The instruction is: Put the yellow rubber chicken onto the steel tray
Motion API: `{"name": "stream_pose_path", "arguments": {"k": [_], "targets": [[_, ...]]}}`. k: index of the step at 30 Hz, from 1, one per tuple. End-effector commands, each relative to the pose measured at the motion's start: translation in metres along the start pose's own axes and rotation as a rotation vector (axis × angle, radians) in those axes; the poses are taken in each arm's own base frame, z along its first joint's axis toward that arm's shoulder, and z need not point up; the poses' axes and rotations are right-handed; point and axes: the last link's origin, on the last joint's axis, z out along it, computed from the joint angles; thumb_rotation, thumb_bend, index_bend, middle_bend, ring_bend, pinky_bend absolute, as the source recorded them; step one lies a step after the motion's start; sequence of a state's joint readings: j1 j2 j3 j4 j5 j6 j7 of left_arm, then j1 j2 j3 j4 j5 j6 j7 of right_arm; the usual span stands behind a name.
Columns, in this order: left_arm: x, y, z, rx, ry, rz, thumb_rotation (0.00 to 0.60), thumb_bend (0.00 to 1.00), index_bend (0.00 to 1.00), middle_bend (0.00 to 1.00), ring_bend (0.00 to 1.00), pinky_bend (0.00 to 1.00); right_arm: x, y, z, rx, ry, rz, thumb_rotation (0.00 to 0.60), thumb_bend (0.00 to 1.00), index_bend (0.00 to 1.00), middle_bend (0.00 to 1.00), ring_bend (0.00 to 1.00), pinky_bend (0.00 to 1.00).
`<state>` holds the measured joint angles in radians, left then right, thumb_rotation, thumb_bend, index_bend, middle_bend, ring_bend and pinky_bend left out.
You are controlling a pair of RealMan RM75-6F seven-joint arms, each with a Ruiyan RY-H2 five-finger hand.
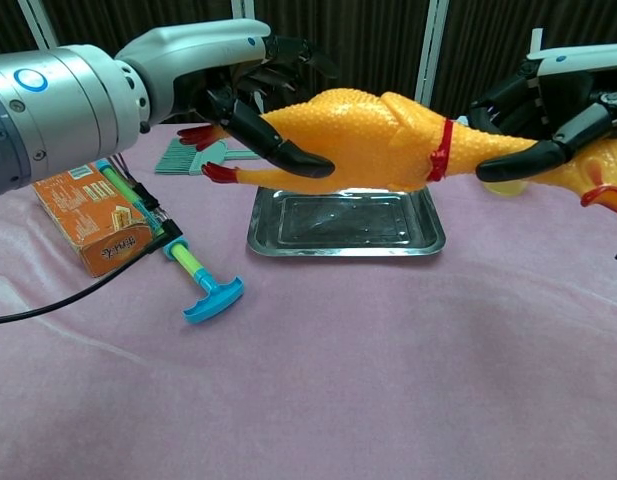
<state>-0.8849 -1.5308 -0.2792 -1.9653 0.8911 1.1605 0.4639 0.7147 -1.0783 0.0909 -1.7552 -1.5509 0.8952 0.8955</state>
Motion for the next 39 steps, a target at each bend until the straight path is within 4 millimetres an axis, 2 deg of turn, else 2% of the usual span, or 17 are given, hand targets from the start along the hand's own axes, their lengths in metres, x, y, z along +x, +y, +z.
{"name": "stream_pose_path", "arguments": {"k": [1, 4, 7, 10, 12, 17, 25, 27, 28, 33, 34, 36, 39], "targets": [[-0.002, 0.002, 0.001, -0.003, -0.004, -0.002, 0.600, 0.07, 0.14, 0.28, 0.28, 0.36, -0.001, -0.002, 0.000, 0.005, -0.005, -0.002, 0.600, 0.50, 1.00, 0.79, 0.81, 0.93], [-0.004, 0.005, 0.002, -0.010, -0.009, -0.005, 0.600, 0.07, 0.16, 0.28, 0.28, 0.36, -0.002, -0.003, 0.001, 0.009, -0.009, -0.003, 0.600, 0.50, 1.00, 0.79, 0.81, 0.93], [-0.006, 0.008, 0.003, -0.014, -0.015, -0.008, 0.600, 0.14, 0.21, 0.34, 0.30, 0.37, -0.003, -0.003, 0.003, 0.010, -0.011, 0.002, 0.600, 0.50, 1.00, 0.79, 0.81, 0.93], [-0.006, 0.011, 0.004, -0.017, 0.004, -0.023, 0.600, 0.31, 0.34, 0.49, 0.41, 0.41, -0.004, -0.004, 0.003, 0.013, -0.013, 0.002, 0.600, 0.50, 1.00, 0.79, 0.81, 0.93], [-0.007, 0.011, 0.004, -0.018, 0.017, -0.029, 0.600, 0.43, 0.46, 0.60, 0.52, 0.45, -0.004, -0.005, 0.003, 0.015, -0.011, 0.002, 0.600, 0.50, 1.00, 0.79, 0.81, 0.93], [-0.007, 0.012, 0.004, -0.030, 0.054, -0.038, 0.600, 0.65, 0.66, 0.80, 0.69, 0.57, -0.003, -0.004, 0.002, 0.012, -0.010, 0.007, 0.600, 0.50, 1.00, 0.79, 0.81, 0.93], [-0.008, 0.012, 0.004, -0.031, 0.047, -0.036, 0.600, 0.73, 0.79, 0.94, 0.81, 0.65, -0.003, -0.002, 0.001, 0.008, -0.008, 0.009, 0.600, 0.50, 1.00, 0.79, 0.81, 0.93], [-0.009, 0.011, 0.002, -0.033, 0.028, -0.026, 0.600, 0.72, 0.77, 0.92, 0.79, 0.65, -0.002, -0.001, 0.001, 0.004, -0.005, 0.007, 0.600, 0.50, 1.00, 0.79, 0.81, 0.93], [-0.009, 0.010, 0.001, -0.033, 0.021, -0.025, 0.600, 0.67, 0.72, 0.88, 0.75, 0.64, -0.002, -0.001, 0.001, 0.003, -0.005, 0.007, 0.600, 0.50, 1.00, 0.79, 0.81, 0.93], [-0.005, 0.006, -0.001, -0.023, 0.014, -0.040, 0.600, 0.19, 0.36, 0.55, 0.50, 0.52, -0.001, 0.001, 0.000, -0.007, -0.002, 0.005, 0.600, 0.50, 1.00, 0.79, 0.81, 0.93], [-0.004, 0.004, -0.001, -0.020, 0.014, -0.039, 0.600, 0.15, 0.31, 0.51, 0.46, 0.50, -0.001, 0.002, 0.000, -0.010, -0.001, 0.005, 0.600, 0.50, 1.00, 0.79, 0.81, 0.93], [-0.003, 0.002, -0.001, -0.015, 0.015, -0.037, 0.600, 0.06, 0.16, 0.36, 0.31, 0.43, -0.001, 0.004, -0.001, -0.014, 0.000, 0.003, 0.600, 0.50, 1.00, 0.79, 0.81, 0.93], [-0.001, 0.000, -0.002, -0.012, 0.014, -0.033, 0.600, 0.01, 0.02, 0.15, 0.11, 0.32, 0.000, 0.006, -0.003, -0.021, 0.005, 0.004, 0.600, 0.50, 1.00, 0.79, 0.81, 0.93]]}}
